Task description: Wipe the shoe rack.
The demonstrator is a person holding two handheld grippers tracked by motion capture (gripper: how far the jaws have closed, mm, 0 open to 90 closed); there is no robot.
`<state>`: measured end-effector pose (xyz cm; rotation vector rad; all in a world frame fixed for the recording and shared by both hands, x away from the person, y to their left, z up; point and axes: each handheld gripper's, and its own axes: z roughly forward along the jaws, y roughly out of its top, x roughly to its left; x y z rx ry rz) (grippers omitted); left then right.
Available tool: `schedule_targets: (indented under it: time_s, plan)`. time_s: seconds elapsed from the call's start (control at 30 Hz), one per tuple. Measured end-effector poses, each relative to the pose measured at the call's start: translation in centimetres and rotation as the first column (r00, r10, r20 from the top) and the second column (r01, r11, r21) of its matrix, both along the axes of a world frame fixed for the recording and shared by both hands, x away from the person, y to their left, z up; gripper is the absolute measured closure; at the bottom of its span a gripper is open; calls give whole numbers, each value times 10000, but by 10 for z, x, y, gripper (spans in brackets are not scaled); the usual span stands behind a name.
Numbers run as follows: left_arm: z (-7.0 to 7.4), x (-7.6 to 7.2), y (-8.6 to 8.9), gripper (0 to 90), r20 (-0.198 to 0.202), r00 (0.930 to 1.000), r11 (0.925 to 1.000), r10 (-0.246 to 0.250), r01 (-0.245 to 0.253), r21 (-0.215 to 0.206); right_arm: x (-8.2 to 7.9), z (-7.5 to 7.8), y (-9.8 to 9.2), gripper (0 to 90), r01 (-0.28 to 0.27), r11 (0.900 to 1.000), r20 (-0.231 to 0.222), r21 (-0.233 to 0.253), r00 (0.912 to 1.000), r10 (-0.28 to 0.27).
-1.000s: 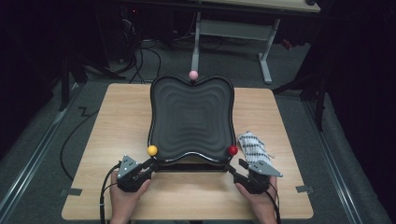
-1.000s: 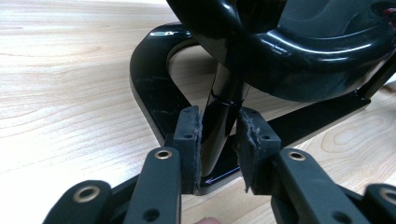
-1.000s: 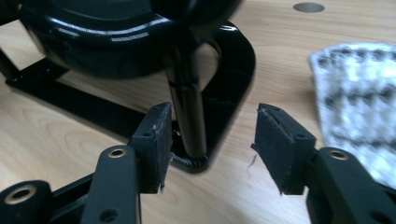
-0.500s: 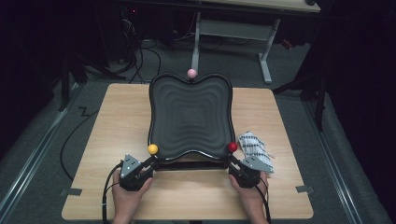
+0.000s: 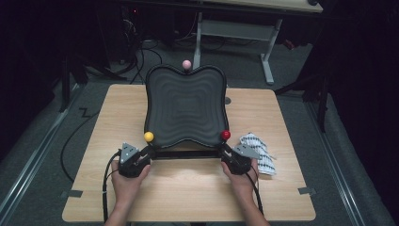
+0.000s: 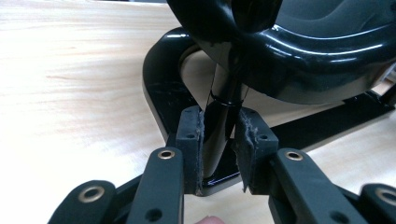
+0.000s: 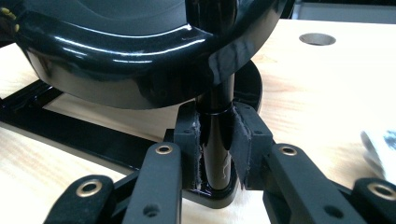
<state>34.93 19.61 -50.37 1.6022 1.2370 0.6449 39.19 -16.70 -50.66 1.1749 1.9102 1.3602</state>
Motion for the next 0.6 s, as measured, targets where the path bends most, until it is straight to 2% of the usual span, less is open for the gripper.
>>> schedule_targets:
  time_s: [0.13,0.27,0.33,0.37,0.4,0.43,0.5,0.6]
  plan:
    - [0,6,1,725,19,10000,10000,91,-91,-12,9,0,4,741,50,10000,87,-83,9999,-50]
    - [1,5,5,684,-83,9999,9992,93,-96,-386,9,1,5,722,87,9999,125,-118,9999,-86]
    - [2,0,7,556,64,10000,9995,66,-64,-314,5,2,-1,576,109,9998,120,178,9999,-111]
    - [2,-3,8,526,118,9999,9997,87,-84,-211,4,3,-2,539,114,9998,103,185,9999,-116]
    - [2,-3,8,502,118,9999,9997,87,-84,-211,4,3,-2,539,114,9998,103,185,9999,-116]
    - [1,-7,11,502,157,9998,9997,129,-125,-224,3,4,-4,504,95,9999,57,142,9999,-96]
    - [0,-12,14,453,151,9998,9995,139,-135,-280,-1,5,-10,415,-59,9999,-37,93,10000,59]
    - [-3,-22,21,374,143,9994,9994,322,-320,-152,-8,8,-18,320,-82,10000,-115,44,9999,83]
